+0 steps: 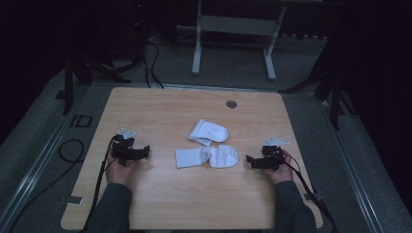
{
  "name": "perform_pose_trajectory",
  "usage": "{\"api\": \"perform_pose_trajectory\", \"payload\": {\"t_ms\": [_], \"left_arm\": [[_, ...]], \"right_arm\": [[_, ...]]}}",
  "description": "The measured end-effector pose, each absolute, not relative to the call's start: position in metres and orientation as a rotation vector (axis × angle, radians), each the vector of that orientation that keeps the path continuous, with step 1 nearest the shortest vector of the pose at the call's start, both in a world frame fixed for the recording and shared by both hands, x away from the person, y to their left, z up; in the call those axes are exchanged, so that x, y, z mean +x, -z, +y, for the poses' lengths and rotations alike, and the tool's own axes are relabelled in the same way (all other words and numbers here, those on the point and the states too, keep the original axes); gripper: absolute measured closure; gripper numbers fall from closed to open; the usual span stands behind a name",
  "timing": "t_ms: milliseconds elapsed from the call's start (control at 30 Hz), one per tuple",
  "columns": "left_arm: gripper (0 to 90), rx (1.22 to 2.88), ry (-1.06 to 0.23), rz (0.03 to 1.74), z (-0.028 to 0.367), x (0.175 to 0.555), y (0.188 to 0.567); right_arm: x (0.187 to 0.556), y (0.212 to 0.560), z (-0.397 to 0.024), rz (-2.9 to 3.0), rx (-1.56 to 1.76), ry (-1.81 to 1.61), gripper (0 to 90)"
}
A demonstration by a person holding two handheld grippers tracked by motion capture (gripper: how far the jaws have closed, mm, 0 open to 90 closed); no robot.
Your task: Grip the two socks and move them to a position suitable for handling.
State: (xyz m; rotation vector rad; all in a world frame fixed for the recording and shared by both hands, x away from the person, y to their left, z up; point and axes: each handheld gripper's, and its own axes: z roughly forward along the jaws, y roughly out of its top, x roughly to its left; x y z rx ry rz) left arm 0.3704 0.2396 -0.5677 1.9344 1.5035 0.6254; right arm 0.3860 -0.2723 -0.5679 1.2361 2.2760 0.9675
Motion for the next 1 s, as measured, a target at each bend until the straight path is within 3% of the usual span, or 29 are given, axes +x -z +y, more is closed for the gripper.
{"api": "perform_pose_trajectory", "payload": {"t_ms": [300, 667, 1000], "left_arm": [[16.7, 1.919, -0.636, 1.523, 0.239, 0.37, 0.567], [55.0, 1.925, -0.616, 1.563, 0.244, 0.366, 0.559], [66.0, 1.926, -0.495, 1.465, 0.236, 0.358, 0.541]], "right_arm": [[0.386, 0.568, -0.272, 2.276, 1.236, -0.967, 10.8], [0.386, 0.568, -0.272, 2.276, 1.236, -0.968, 10.9], [0.387, 0.568, -0.273, 2.274, 1.231, -0.974, 13.2]]}}
